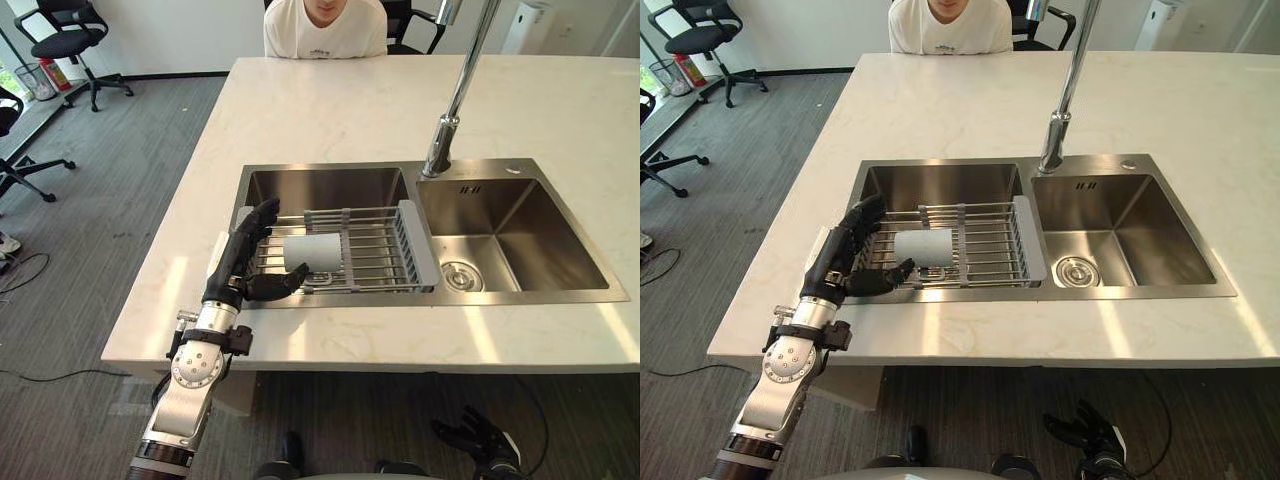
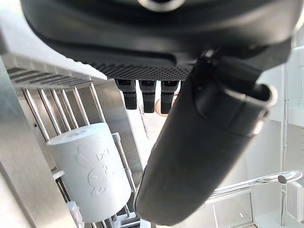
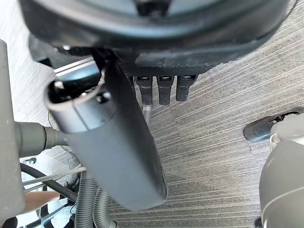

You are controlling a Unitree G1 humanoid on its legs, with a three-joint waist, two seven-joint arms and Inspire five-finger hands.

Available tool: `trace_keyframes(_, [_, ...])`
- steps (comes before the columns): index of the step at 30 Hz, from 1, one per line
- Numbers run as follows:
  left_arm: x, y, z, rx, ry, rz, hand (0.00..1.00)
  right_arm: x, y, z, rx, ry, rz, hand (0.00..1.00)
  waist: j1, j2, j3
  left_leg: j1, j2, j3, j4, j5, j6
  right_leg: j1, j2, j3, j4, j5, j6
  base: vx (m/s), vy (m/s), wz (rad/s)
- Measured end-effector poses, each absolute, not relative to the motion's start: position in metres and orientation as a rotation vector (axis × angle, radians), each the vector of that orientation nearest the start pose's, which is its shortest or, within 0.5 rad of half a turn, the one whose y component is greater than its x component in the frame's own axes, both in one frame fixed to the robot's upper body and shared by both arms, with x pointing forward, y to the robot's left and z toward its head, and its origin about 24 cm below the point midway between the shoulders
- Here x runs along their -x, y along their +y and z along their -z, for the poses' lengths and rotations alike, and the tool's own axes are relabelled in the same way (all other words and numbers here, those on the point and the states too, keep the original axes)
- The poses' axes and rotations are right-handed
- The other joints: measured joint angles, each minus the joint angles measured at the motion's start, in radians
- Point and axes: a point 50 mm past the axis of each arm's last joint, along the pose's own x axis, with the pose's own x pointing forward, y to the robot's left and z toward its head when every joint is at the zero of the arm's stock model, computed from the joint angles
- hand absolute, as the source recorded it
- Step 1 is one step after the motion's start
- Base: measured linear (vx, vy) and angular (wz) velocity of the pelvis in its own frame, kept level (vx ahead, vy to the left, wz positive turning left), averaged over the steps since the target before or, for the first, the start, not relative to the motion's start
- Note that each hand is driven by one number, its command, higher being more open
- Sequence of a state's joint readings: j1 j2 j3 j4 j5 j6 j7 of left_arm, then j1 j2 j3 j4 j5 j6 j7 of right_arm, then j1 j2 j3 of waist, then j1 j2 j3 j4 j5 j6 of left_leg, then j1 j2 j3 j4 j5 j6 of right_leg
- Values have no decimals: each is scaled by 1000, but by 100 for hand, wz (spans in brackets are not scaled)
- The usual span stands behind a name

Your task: Walk over to the sink, pick up the cup, carry it to the dishwasher, place the cup inside the dishwasher, then close the dishwasher door

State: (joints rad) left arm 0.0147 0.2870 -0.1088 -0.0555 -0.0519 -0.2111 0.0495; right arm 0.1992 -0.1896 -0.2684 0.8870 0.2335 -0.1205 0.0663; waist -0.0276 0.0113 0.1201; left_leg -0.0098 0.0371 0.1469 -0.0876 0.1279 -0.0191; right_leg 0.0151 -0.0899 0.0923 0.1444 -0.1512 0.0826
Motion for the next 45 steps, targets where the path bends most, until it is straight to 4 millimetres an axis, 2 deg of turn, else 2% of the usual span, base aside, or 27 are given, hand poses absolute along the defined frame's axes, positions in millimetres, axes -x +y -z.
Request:
trace_keyframes(4, [-254,161,-59,-267,-176,90,90,-88,-262,134,-139,855,455,90,-18,-1,-1,0,2,4,-1,-3,-1,13,0,-1,-31,16,4,1,0,-1])
trace_keyframes(9, [-271,152,-64,-390,-193,84,90,-94,-254,132,-131,834,435,90,-30,-11,-1,-1,2,-4,-5,-5,-3,28,-1,-12,-54,24,4,7,-4,4])
trace_keyframes(15, [-278,158,-60,-538,-165,63,90,-97,-252,131,-125,824,412,90,-38,-14,-1,-7,0,-20,-5,-5,-3,35,-2,-30,-64,27,5,13,-9,8])
trace_keyframes(24, [-287,158,-73,-631,-225,35,90,-96,-241,135,-150,836,386,90,-41,-27,0,-9,0,-20,-6,-5,-3,35,-4,-32,-67,28,6,0,0,0])
trace_keyframes(29, [-287,164,-74,-774,-242,46,90,-96,-239,135,-157,835,377,90,-43,-29,1,-9,0,-19,-6,-7,-4,35,-4,-31,-68,28,6,0,0,0])
trace_keyframes(32, [-288,166,-77,-800,-248,55,90,-96,-239,135,-159,834,373,90,-44,-30,1,-9,1,-18,-6,-7,-5,35,-4,-31,-68,28,6,0,0,0])
trace_keyframes(36, [-293,169,-82,-902,-261,96,90,-97,-239,135,-162,832,364,90,-44,-38,6,-8,1,-11,-6,-7,-4,33,-3,-25,-69,29,7,-2,-1,-3])
trace_keyframes(39, [-298,174,-78,-960,-233,123,90,-96,-239,135,-162,832,361,90,-46,-38,7,-8,1,-5,-5,-9,-3,33,-4,-18,-78,35,8,0,0,-8])
trace_keyframes(45, [-302,172,-76,-1110,-210,276,90,-97,-238,135,-153,834,341,90,-54,-37,8,-9,0,-1,-5,-14,-4,32,-6,-15,-83,35,8,0,0,-1])
